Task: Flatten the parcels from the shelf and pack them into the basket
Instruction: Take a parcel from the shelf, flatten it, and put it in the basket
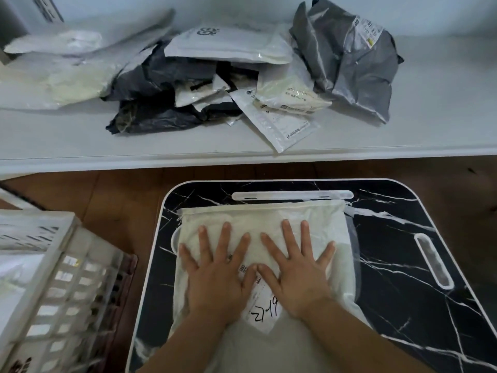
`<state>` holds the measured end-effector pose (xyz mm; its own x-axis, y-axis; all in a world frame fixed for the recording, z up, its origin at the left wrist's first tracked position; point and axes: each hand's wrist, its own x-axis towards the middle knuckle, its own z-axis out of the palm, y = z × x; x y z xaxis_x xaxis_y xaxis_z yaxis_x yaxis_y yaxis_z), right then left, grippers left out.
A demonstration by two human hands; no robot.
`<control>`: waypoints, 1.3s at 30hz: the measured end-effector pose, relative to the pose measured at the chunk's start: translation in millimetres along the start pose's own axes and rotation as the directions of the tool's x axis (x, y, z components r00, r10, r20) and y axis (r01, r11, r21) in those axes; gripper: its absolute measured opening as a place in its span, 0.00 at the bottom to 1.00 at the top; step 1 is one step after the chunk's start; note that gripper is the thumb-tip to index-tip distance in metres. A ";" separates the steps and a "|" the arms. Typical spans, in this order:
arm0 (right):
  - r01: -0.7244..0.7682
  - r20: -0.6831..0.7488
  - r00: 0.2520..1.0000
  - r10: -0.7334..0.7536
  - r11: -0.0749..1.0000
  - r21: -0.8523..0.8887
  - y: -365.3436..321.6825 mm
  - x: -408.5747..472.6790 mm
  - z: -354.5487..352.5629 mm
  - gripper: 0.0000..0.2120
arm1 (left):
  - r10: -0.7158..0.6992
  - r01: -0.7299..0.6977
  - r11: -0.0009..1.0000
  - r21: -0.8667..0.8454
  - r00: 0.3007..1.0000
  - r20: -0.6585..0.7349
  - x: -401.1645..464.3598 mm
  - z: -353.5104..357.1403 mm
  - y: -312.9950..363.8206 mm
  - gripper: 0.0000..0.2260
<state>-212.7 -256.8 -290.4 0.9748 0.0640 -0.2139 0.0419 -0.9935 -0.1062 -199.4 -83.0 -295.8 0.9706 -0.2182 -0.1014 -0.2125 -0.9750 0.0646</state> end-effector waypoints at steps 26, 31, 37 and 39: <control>-0.228 -0.230 0.889 0.396 0.818 0.528 31.4 -31.9 -85.4 0.15 | -0.736 0.559 0.366 -0.745 0.663 0.136 -39.1 -68.3 -35.9 0.08; -0.137 -0.113 0.983 0.147 0.987 0.086 -6.8 -35.6 -84.9 0.23 | -0.753 0.834 0.337 -0.436 0.517 0.408 -59.1 -62.7 -31.8 0.17; -0.103 0.021 0.995 0.102 0.994 0.047 -47.2 -69.0 -19.4 0.36 | -0.275 0.277 0.953 -0.127 0.961 0.031 -66.5 -59.7 4.3 0.23; -0.109 -0.031 0.993 0.110 0.993 0.034 -46.6 -84.1 -6.4 0.33 | -0.044 0.049 0.997 -0.062 0.995 0.084 -61.9 -44.6 8.9 0.29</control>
<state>-295.2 -216.5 -261.2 0.9797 -0.0491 -0.1943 -0.0725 -0.9907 -0.1151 -256.3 -76.4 -244.7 0.9660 -0.1781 -0.1876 -0.1572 -0.9801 0.1211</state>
